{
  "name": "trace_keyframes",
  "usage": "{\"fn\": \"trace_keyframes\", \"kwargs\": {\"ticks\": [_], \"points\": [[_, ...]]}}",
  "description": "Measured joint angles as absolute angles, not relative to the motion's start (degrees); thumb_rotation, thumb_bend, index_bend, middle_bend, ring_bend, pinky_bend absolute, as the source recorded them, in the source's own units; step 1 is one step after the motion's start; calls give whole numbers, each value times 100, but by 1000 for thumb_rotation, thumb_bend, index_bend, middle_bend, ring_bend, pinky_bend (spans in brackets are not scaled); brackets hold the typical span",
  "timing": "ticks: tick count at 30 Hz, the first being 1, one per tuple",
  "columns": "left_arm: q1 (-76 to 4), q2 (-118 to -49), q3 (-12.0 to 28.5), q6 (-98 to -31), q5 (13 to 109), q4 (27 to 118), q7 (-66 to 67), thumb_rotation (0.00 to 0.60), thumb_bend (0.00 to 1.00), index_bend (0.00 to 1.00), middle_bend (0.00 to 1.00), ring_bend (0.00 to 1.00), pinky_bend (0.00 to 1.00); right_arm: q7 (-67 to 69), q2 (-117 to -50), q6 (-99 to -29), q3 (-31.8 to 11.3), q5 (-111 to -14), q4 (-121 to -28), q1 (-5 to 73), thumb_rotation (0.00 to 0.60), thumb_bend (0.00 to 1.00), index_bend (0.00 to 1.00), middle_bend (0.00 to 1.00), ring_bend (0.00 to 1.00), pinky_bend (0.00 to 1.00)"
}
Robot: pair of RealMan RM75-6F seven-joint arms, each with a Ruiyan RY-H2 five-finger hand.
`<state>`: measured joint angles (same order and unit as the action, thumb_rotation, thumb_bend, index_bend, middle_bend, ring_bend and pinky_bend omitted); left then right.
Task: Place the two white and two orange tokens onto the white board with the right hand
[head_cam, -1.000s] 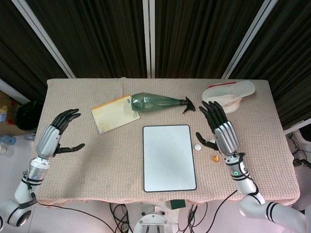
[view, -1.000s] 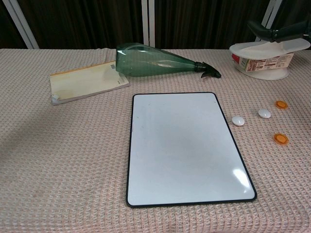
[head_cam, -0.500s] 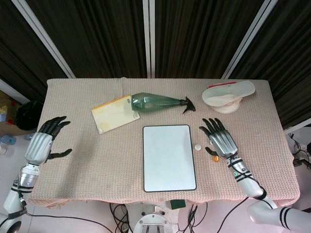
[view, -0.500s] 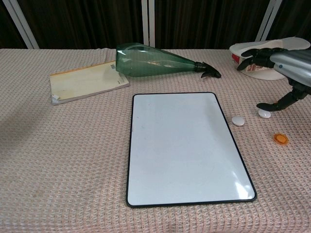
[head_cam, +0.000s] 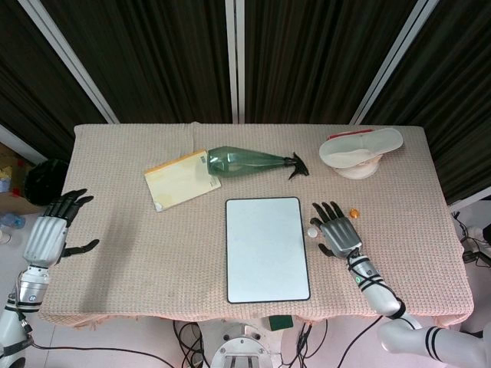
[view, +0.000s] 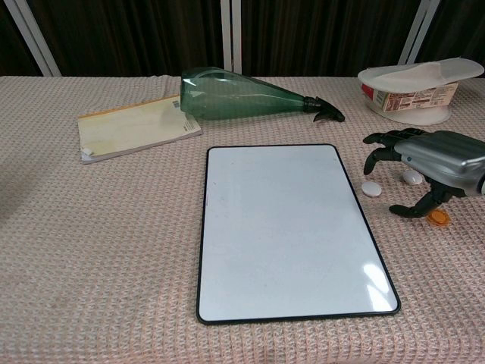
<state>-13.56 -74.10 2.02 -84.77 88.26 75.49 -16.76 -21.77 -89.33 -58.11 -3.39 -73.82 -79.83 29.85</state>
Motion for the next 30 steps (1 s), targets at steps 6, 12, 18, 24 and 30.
{"fn": "trace_keyframes", "kwargs": {"ticks": [6, 12, 18, 24, 30], "points": [[-1342, -7428, 222, -8450, 8819, 7472, -1729, 600, 100, 161, 105, 92, 147, -2092, -9112, -5822, -383, -7435, -7776, 3040, 600, 326, 379, 0, 0, 0], [-1329, -7431, 237, -8429, 8813, 7431, -1769, 600, 100, 162, 105, 92, 147, -2129, -9194, -5782, -405, -7393, -7694, 3073, 600, 338, 411, 0, 0, 0], [-1323, -7446, 239, -8406, 8828, 7398, -1792, 600, 101, 162, 105, 93, 146, -2162, -9225, -5805, -403, -7363, -7679, 3061, 600, 359, 480, 3, 0, 0], [-1309, -7452, 242, -8403, 8835, 7376, -1802, 600, 100, 162, 105, 92, 146, -2107, -9196, -5943, -399, -7524, -7775, 3046, 600, 374, 511, 7, 0, 0], [-1294, -7448, 261, -8408, 8823, 7369, -1816, 600, 100, 161, 105, 92, 147, -2105, -9143, -6037, -487, -7826, -8124, 3213, 600, 375, 521, 14, 0, 0]]}}
